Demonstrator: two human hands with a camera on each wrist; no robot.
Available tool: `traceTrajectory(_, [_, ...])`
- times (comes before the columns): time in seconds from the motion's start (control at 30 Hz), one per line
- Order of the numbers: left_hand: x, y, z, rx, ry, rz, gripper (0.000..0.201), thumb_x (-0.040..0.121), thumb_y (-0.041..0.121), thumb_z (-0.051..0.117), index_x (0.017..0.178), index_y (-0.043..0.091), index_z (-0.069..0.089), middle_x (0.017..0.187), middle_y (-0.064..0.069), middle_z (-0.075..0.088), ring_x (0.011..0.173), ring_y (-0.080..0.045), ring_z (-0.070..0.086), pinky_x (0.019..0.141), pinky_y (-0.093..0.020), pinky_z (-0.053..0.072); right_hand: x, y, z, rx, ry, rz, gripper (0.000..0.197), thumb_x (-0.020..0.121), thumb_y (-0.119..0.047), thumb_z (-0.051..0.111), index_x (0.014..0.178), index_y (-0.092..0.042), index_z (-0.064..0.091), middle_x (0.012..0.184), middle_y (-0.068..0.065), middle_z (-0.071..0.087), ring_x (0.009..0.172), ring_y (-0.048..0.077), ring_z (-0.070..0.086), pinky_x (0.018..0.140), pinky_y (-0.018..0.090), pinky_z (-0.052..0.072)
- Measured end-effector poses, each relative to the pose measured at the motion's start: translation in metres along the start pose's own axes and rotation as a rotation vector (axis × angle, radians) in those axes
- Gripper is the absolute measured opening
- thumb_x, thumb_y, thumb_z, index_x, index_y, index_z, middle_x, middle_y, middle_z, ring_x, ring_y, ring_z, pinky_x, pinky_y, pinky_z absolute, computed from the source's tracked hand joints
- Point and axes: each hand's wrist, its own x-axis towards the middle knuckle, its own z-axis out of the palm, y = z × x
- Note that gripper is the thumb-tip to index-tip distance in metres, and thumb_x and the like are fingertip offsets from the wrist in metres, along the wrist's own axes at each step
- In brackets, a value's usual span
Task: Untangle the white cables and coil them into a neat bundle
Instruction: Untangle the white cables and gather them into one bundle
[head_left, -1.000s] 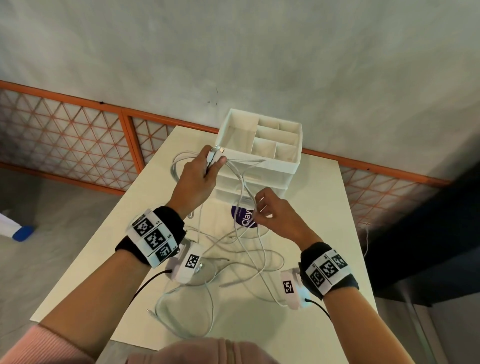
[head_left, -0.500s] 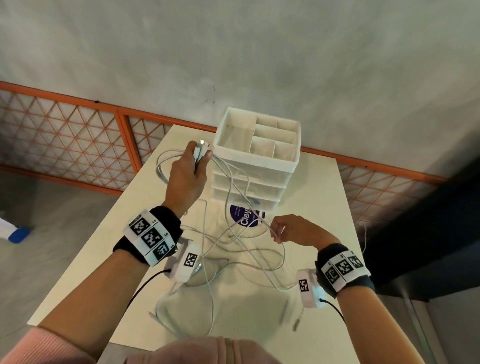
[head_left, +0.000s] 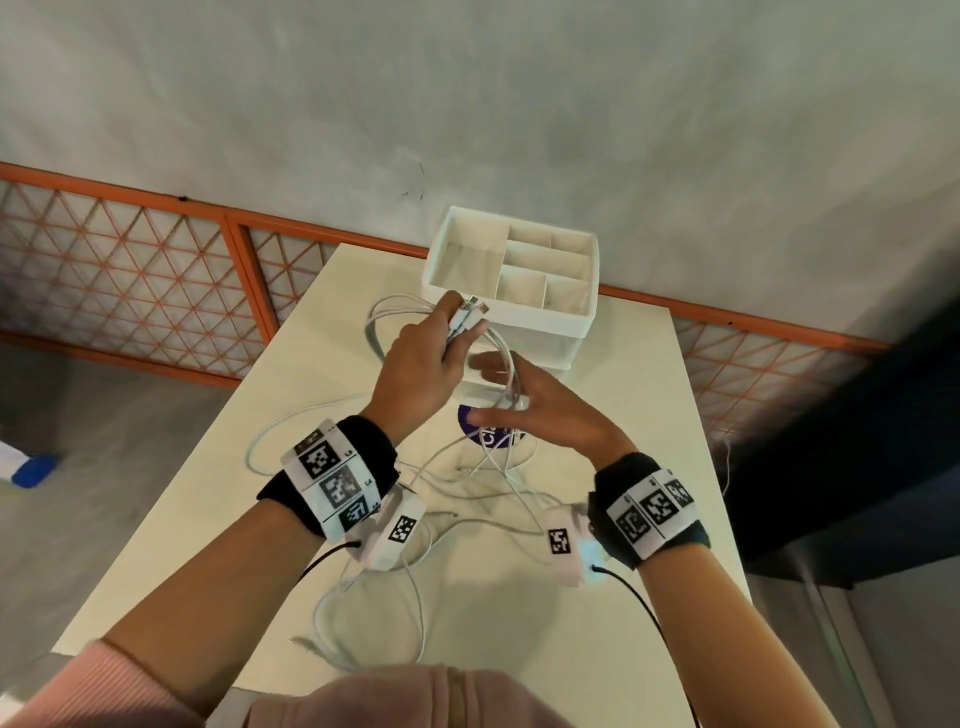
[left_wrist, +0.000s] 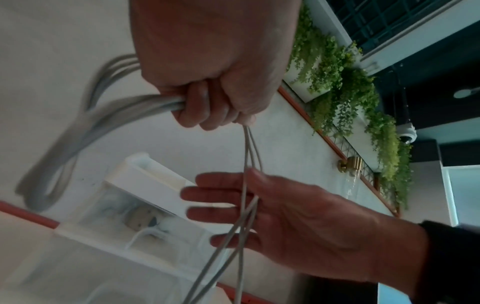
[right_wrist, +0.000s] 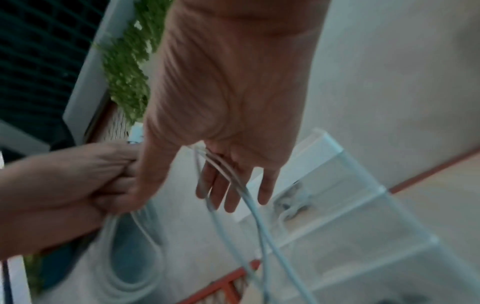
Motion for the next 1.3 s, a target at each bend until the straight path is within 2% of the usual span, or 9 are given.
traceTrajectory(0.07, [0.004,0.004,-0.003,-0.034,0.046,-0.003,0.025,0.096,0.027,0.048,0.11,0.006,0.049,0.049,0.01,0.042,0.041,-0.007,0.045,0.043,-0.019,0.028,0.002,-0.007,0.009,0.103,0.067,-0.032,0.008,0.089,-0.021,0.064,0.094,-0.019,0.058,0.094,0.001,0.068,0.091,0.008,0.067,0.083,0.019,0.048])
traceTrajectory(0.17, [0.013,0.002,-0.023,-0.077,0.197,-0.02,0.027,0.098,0.02,0.045,0.114,-0.001,0.048,0.051,0.009,0.041,0.039,-0.002,0.047,0.036,-0.012,0.031,-0.002,0.015,0.014,0.178,0.069,0.04,0.022,0.096,-0.023,0.052,0.076,-0.013,0.056,0.064,0.002,0.061,0.066,0.015,0.065,0.069,0.023,0.047])
traceTrajectory(0.33, [0.021,-0.019,-0.053,-0.118,0.438,-0.132,0.032,0.098,0.022,0.045,0.114,-0.005,0.05,0.06,0.011,0.044,0.047,0.007,0.047,0.047,-0.009,0.035,-0.02,0.067,0.006,0.077,0.032,0.153,0.025,0.096,-0.022,0.052,0.079,-0.005,0.061,0.069,0.005,0.059,0.068,0.017,0.059,0.079,0.03,0.047])
traceTrajectory(0.47, [0.01,-0.045,-0.044,0.023,0.3,-0.27,0.029,0.098,0.026,0.045,0.105,-0.002,0.05,0.06,-0.002,0.05,0.053,-0.01,0.053,0.049,-0.026,0.031,-0.023,0.06,-0.009,0.08,0.189,0.15,0.024,0.098,-0.026,0.046,0.081,-0.01,0.053,0.069,-0.001,0.048,0.063,0.014,0.052,0.081,0.04,0.051])
traceTrajectory(0.63, [-0.009,-0.061,-0.028,0.121,0.141,-0.492,0.03,0.094,0.017,0.048,0.12,0.002,0.043,0.091,-0.025,0.062,0.08,-0.042,0.059,0.06,-0.036,0.038,-0.021,0.024,-0.027,0.087,0.262,0.181,0.043,0.099,-0.046,0.032,0.08,-0.013,0.051,0.061,-0.008,0.031,0.051,0.006,0.03,0.053,0.022,0.032])
traceTrajectory(0.8, [-0.012,-0.025,-0.017,-0.164,-0.065,-0.146,0.046,0.093,0.02,0.055,0.135,0.025,0.037,0.064,0.002,0.056,0.042,-0.005,0.043,0.045,-0.016,0.036,-0.014,-0.006,-0.023,-0.222,0.213,0.094,0.044,0.101,-0.035,0.035,0.077,-0.009,0.061,0.056,-0.012,0.043,0.053,0.004,0.04,0.058,0.018,0.032])
traceTrajectory(0.93, [-0.013,-0.018,-0.001,-0.204,-0.505,-0.076,0.027,0.091,0.032,0.057,0.116,0.028,0.05,0.086,0.016,0.065,0.076,0.0,0.06,0.072,-0.02,0.044,-0.013,-0.024,-0.021,-0.215,0.182,0.023,0.045,0.1,-0.038,0.037,0.074,-0.013,0.063,0.056,-0.012,0.045,0.051,-0.003,0.044,0.054,0.008,0.035])
traceTrajectory(1.17, [0.002,-0.035,-0.017,-0.029,-0.114,-0.001,0.02,0.096,0.017,0.047,0.114,0.008,0.052,0.054,0.01,0.042,0.043,-0.001,0.043,0.047,-0.015,0.03,-0.033,0.026,-0.029,-0.106,0.18,0.141,0.034,0.092,-0.039,0.053,0.071,-0.013,0.061,0.057,-0.007,0.043,0.052,0.008,0.037,0.053,0.019,0.033])
traceTrajectory(1.3, [0.003,-0.046,-0.023,0.156,-0.188,0.115,0.024,0.096,0.029,0.047,0.109,0.009,0.051,0.053,0.008,0.038,0.047,-0.014,0.044,0.049,-0.029,0.031,-0.048,0.076,-0.027,-0.175,0.252,0.316,0.035,0.09,-0.039,0.057,0.067,-0.013,0.055,0.062,0.0,0.048,0.058,0.012,0.043,0.06,0.026,0.036])
